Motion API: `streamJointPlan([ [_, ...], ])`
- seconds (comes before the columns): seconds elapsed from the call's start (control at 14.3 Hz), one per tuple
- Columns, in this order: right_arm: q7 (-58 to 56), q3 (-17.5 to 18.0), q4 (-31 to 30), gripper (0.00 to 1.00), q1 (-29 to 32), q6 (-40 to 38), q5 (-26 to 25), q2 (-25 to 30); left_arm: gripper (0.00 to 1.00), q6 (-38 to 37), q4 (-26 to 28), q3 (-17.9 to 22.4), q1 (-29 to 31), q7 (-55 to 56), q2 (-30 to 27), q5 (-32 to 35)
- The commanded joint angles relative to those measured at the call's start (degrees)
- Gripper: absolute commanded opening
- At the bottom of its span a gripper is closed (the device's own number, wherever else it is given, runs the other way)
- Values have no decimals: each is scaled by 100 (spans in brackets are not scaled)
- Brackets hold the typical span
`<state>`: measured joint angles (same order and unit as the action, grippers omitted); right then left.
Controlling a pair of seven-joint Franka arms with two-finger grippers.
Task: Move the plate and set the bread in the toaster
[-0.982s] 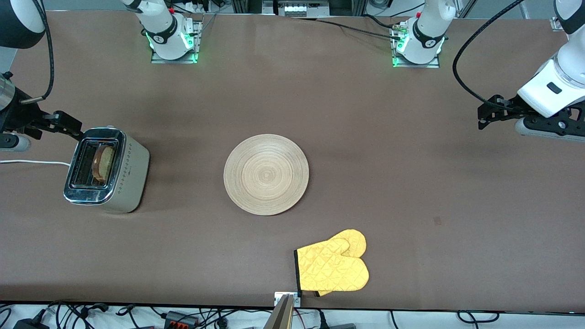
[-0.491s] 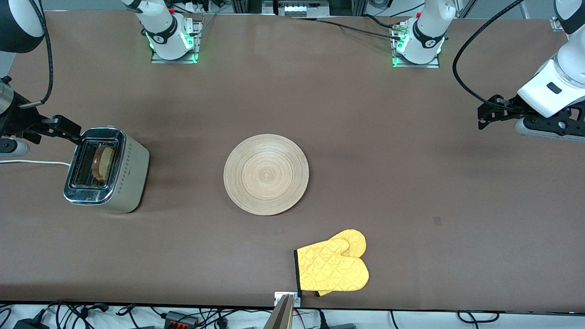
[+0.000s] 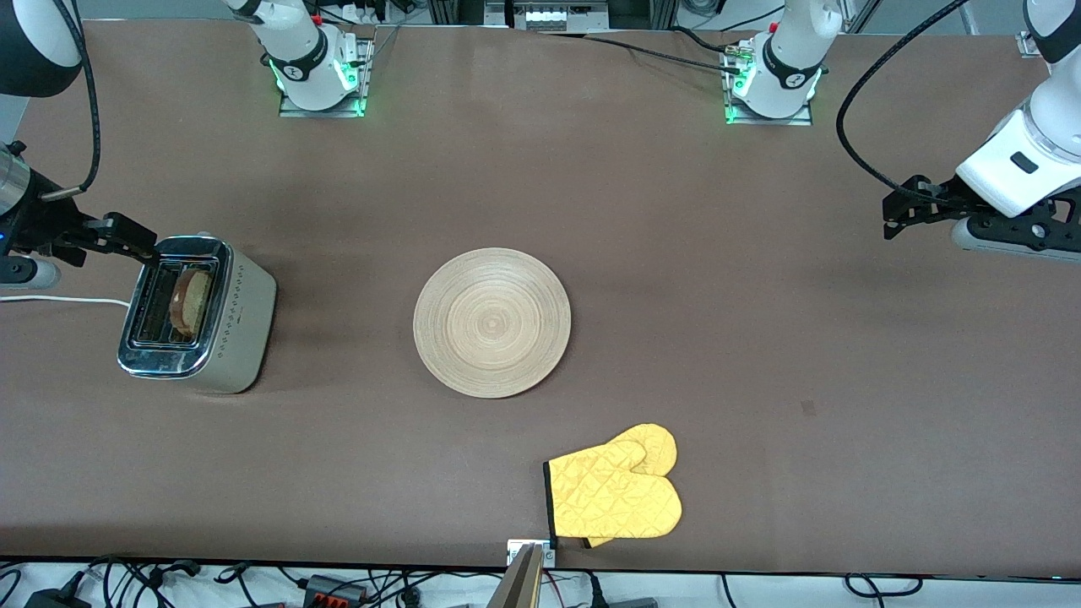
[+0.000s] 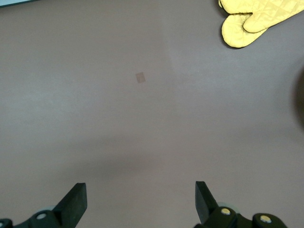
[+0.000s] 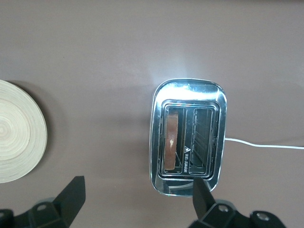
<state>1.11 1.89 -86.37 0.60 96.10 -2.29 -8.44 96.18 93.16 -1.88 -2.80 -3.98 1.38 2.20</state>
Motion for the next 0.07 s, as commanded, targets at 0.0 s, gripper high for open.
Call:
streamJointPlan([
  [0.0,3,30,111,100,28,-100,88,-34,100,-108,-175,-6,8,-59,82,-1],
])
